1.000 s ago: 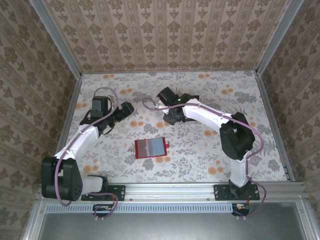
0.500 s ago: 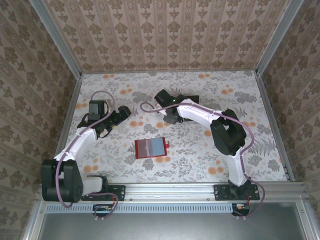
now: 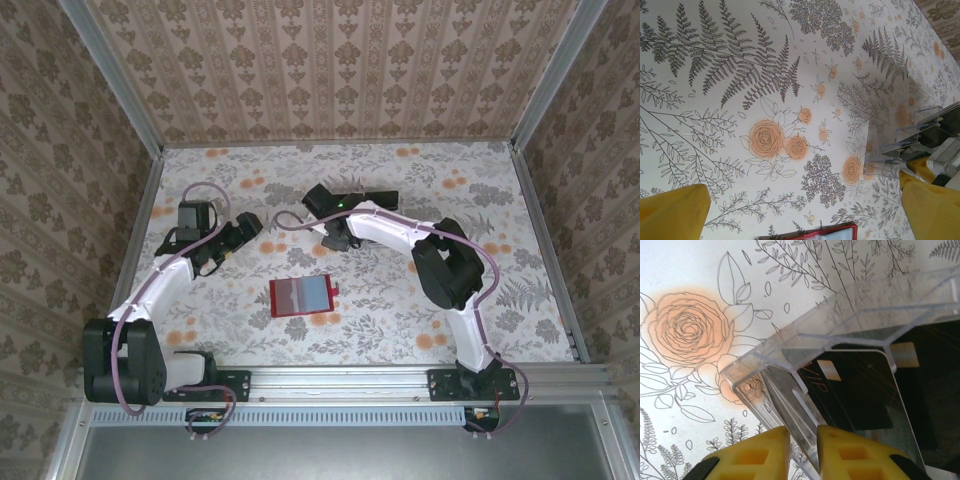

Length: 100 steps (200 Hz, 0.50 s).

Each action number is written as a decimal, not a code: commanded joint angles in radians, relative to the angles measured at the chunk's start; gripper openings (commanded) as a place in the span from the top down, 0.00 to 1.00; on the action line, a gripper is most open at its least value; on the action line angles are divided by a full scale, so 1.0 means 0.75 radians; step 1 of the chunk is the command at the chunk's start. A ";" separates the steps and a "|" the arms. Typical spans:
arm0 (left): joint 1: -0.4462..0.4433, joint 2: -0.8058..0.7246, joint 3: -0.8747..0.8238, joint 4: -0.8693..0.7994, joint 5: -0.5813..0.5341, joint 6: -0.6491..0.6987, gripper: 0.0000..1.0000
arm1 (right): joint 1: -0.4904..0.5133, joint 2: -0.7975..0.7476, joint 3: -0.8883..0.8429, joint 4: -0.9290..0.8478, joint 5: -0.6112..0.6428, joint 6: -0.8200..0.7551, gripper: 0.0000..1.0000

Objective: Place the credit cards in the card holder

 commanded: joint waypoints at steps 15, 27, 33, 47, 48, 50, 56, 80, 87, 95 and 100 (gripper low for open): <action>0.013 -0.012 -0.017 0.018 0.024 0.027 0.00 | 0.022 0.031 0.069 -0.051 0.027 0.016 0.81; 0.015 -0.012 -0.018 0.019 0.024 0.029 0.00 | 0.024 0.039 0.083 -0.055 0.028 0.020 0.83; 0.013 -0.012 -0.017 0.018 0.024 0.027 0.00 | 0.025 0.044 0.088 -0.057 0.031 0.022 0.83; 0.013 -0.013 -0.015 0.018 0.026 0.027 0.00 | 0.029 0.054 0.101 -0.063 0.034 0.022 0.83; 0.013 -0.013 -0.015 0.018 0.026 0.027 0.00 | 0.029 0.053 0.102 -0.064 0.035 0.022 0.83; 0.013 -0.014 -0.015 0.018 0.026 0.027 0.00 | 0.029 0.056 0.103 -0.063 0.037 0.022 0.83; 0.013 -0.014 -0.015 0.019 0.026 0.029 0.00 | 0.028 0.058 0.105 -0.063 0.043 0.021 0.82; 0.013 -0.016 -0.015 0.018 0.026 0.029 0.00 | 0.025 0.057 0.097 -0.063 0.068 0.004 0.78; 0.013 -0.016 -0.015 0.018 0.026 0.029 0.00 | 0.023 0.054 0.092 -0.063 0.073 -0.001 0.78; 0.013 -0.016 -0.016 0.018 0.026 0.030 0.00 | 0.021 0.050 0.084 -0.063 0.074 -0.004 0.77; 0.013 -0.016 -0.015 0.018 0.026 0.028 0.00 | 0.018 0.046 0.078 -0.062 0.075 -0.005 0.77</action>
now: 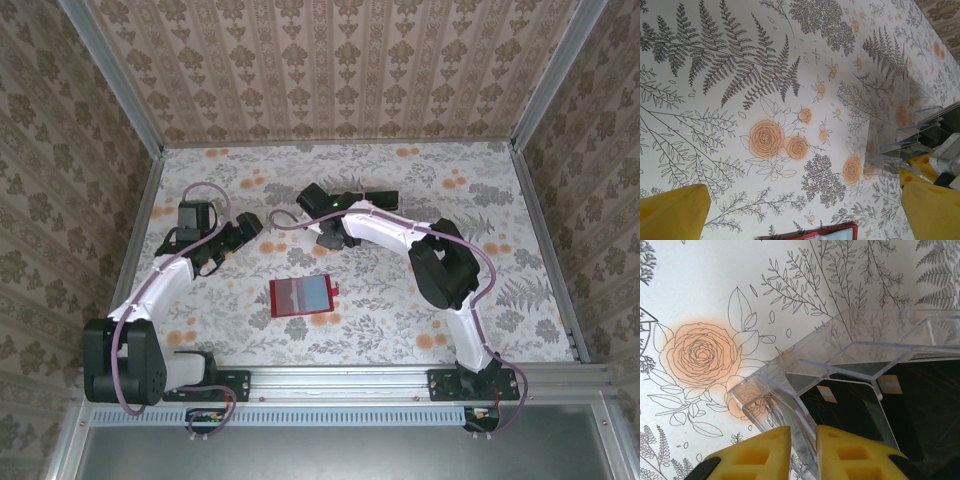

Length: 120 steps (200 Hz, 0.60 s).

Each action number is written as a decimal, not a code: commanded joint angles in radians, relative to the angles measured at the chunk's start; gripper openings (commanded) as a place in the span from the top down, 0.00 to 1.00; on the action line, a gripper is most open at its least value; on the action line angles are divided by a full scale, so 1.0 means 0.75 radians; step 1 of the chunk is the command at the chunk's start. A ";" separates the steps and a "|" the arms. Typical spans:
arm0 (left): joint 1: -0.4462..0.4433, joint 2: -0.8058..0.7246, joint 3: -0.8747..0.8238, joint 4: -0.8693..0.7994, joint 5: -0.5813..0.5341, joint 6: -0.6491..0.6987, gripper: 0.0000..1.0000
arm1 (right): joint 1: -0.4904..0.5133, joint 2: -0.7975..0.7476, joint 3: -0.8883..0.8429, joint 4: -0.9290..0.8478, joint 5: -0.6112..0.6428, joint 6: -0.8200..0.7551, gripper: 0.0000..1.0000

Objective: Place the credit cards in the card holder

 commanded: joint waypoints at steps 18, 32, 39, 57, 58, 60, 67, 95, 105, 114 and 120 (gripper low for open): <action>0.013 -0.015 -0.014 0.017 0.026 0.028 0.00 | -0.013 -0.002 -0.016 -0.033 0.053 -0.016 0.77; 0.013 -0.016 -0.015 0.018 0.026 0.028 0.00 | -0.021 -0.015 -0.035 -0.024 0.054 -0.016 0.77; 0.013 -0.016 -0.016 0.019 0.026 0.027 0.00 | -0.024 -0.021 -0.042 -0.023 0.051 -0.017 0.77; 0.013 -0.014 -0.018 0.025 0.025 0.023 0.00 | -0.029 -0.030 -0.059 -0.022 0.050 -0.024 0.77; 0.013 -0.014 -0.017 0.025 0.025 0.023 0.00 | -0.029 -0.029 -0.060 -0.021 0.050 -0.024 0.77; 0.014 -0.014 -0.019 0.026 0.026 0.024 0.00 | -0.029 -0.029 -0.061 -0.021 0.049 -0.025 0.77; 0.013 -0.014 -0.020 0.028 0.026 0.021 0.00 | -0.031 -0.031 -0.067 -0.021 0.051 -0.026 0.77; 0.013 -0.014 -0.024 0.041 0.028 0.013 0.00 | -0.039 -0.037 -0.080 -0.019 0.056 -0.033 0.78; 0.013 -0.014 -0.026 0.044 0.028 0.012 0.00 | -0.042 -0.040 -0.082 -0.019 0.056 -0.033 0.78; 0.013 -0.011 -0.026 0.044 0.029 0.013 0.00 | -0.045 -0.045 -0.084 -0.018 0.055 -0.034 0.78; 0.013 -0.012 -0.026 0.044 0.030 0.014 0.00 | -0.046 -0.049 -0.085 -0.017 0.055 -0.035 0.78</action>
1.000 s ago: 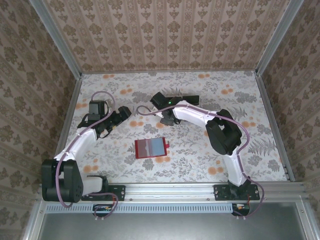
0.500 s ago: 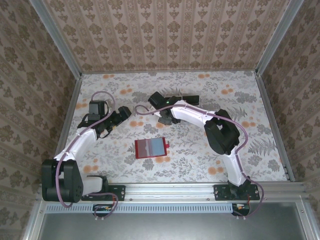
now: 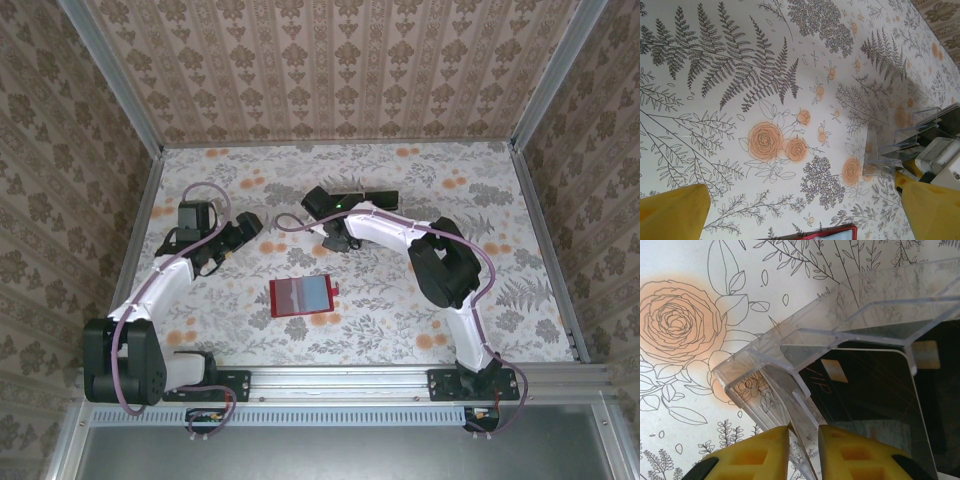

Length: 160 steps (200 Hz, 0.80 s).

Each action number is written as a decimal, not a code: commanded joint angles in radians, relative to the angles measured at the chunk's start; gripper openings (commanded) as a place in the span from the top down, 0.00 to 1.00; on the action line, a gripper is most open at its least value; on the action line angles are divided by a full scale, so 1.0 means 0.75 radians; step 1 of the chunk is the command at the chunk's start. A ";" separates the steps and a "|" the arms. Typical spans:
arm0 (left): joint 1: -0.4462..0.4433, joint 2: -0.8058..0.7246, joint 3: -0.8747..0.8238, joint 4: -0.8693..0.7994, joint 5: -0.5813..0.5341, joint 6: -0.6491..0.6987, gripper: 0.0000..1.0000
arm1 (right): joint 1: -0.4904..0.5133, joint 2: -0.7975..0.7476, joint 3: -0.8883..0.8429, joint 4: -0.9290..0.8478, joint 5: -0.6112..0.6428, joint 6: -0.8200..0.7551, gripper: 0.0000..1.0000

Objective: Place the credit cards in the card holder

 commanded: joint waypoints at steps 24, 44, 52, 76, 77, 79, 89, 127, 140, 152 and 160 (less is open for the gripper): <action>0.013 -0.014 -0.025 0.028 0.027 0.016 0.00 | -0.017 -0.068 -0.028 -0.021 0.045 -0.028 0.78; 0.013 -0.014 -0.034 0.040 0.031 0.011 0.00 | -0.023 -0.082 -0.039 -0.020 0.054 -0.033 0.79; 0.013 -0.014 -0.034 0.042 0.033 0.009 0.00 | -0.025 -0.087 -0.044 -0.020 0.054 -0.034 0.79; 0.013 -0.016 -0.033 0.046 0.038 0.009 0.00 | -0.030 -0.101 -0.057 -0.018 0.051 -0.034 0.79; 0.013 -0.016 -0.033 0.046 0.038 0.009 0.00 | -0.030 -0.101 -0.057 -0.018 0.051 -0.034 0.79; 0.013 -0.016 -0.033 0.046 0.038 0.008 0.00 | -0.030 -0.101 -0.057 -0.018 0.051 -0.034 0.79; 0.013 -0.017 -0.031 0.042 0.040 0.010 0.00 | -0.030 -0.101 -0.056 -0.020 0.052 -0.033 0.79; 0.013 -0.020 -0.029 0.042 0.044 0.009 0.00 | -0.034 -0.102 -0.046 -0.030 0.057 -0.033 0.71; 0.013 -0.020 -0.030 0.046 0.046 0.005 0.00 | -0.034 -0.101 -0.045 -0.030 0.057 -0.036 0.71; 0.013 -0.017 -0.031 0.049 0.046 0.004 0.00 | -0.036 -0.101 -0.048 -0.030 0.060 -0.038 0.72; 0.013 -0.014 -0.031 0.052 0.048 0.003 0.00 | -0.037 -0.098 -0.049 -0.030 0.058 -0.039 0.73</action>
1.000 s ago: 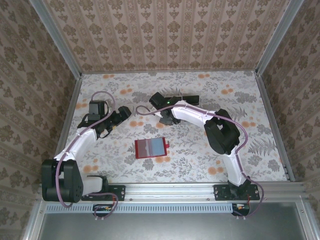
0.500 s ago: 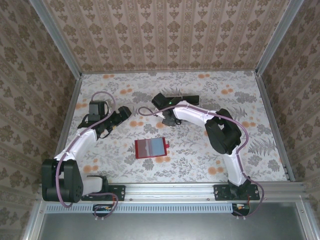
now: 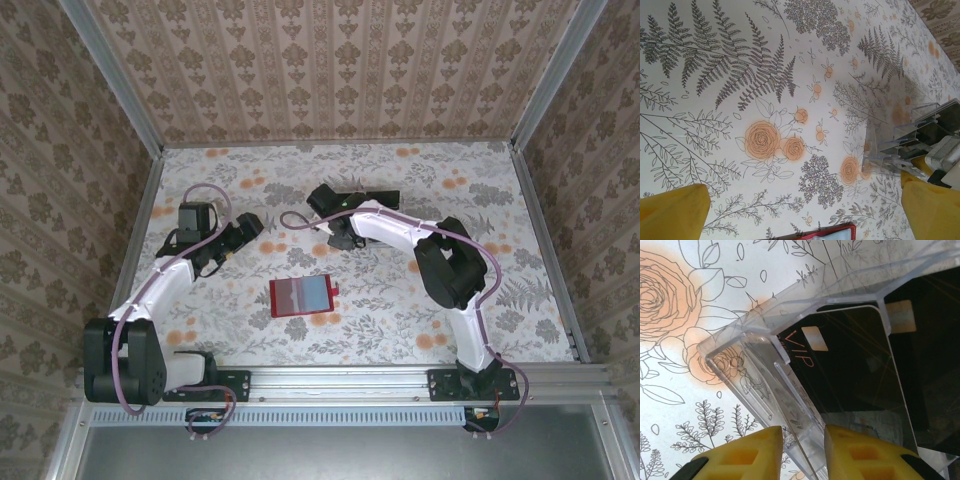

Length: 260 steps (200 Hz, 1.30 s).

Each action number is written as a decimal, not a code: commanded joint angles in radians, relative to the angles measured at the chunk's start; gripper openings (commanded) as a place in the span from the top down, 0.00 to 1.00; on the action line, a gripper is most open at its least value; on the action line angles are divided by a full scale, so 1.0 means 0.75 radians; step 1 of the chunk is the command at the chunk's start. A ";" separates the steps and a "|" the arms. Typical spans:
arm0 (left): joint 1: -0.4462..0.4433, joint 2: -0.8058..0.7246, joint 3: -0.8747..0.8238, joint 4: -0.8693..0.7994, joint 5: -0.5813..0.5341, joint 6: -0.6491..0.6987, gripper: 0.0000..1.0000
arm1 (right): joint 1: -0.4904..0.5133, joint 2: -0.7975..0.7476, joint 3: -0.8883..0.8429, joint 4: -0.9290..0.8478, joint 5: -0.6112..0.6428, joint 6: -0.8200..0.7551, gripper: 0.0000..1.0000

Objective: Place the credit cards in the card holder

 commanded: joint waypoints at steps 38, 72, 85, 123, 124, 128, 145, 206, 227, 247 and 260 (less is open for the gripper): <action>0.012 -0.008 -0.023 0.035 0.027 -0.002 0.00 | -0.008 -0.047 -0.006 -0.032 0.017 -0.008 0.81; 0.011 0.000 -0.026 0.044 0.028 -0.006 0.00 | -0.007 -0.050 -0.009 -0.030 0.006 -0.017 0.86; 0.012 0.002 -0.023 0.044 0.030 -0.006 0.00 | -0.008 -0.056 -0.014 -0.024 -0.001 -0.026 0.87; 0.011 0.009 -0.013 0.042 0.031 -0.001 0.00 | -0.003 -0.080 -0.021 0.011 -0.019 -0.075 0.90; 0.012 0.009 -0.013 0.042 0.031 0.000 0.00 | -0.002 -0.080 -0.020 0.012 -0.020 -0.076 0.90; 0.011 0.011 -0.013 0.042 0.032 0.000 0.00 | -0.001 -0.083 -0.019 0.015 -0.021 -0.082 0.90; 0.011 0.011 -0.011 0.044 0.034 -0.003 0.00 | 0.006 -0.089 -0.004 0.020 -0.021 -0.098 0.93; 0.013 0.015 -0.004 0.046 0.044 0.002 0.00 | 0.035 -0.132 0.023 0.028 0.032 -0.150 1.00; 0.013 0.013 -0.003 0.044 0.044 0.004 0.00 | 0.048 -0.182 0.021 0.043 0.038 -0.145 1.00; 0.012 0.011 -0.003 0.040 0.046 0.006 0.00 | 0.068 -0.231 0.024 0.053 0.044 -0.131 1.00; 0.011 0.005 -0.003 0.033 0.046 0.008 0.00 | 0.086 -0.260 0.034 0.052 0.060 -0.106 1.00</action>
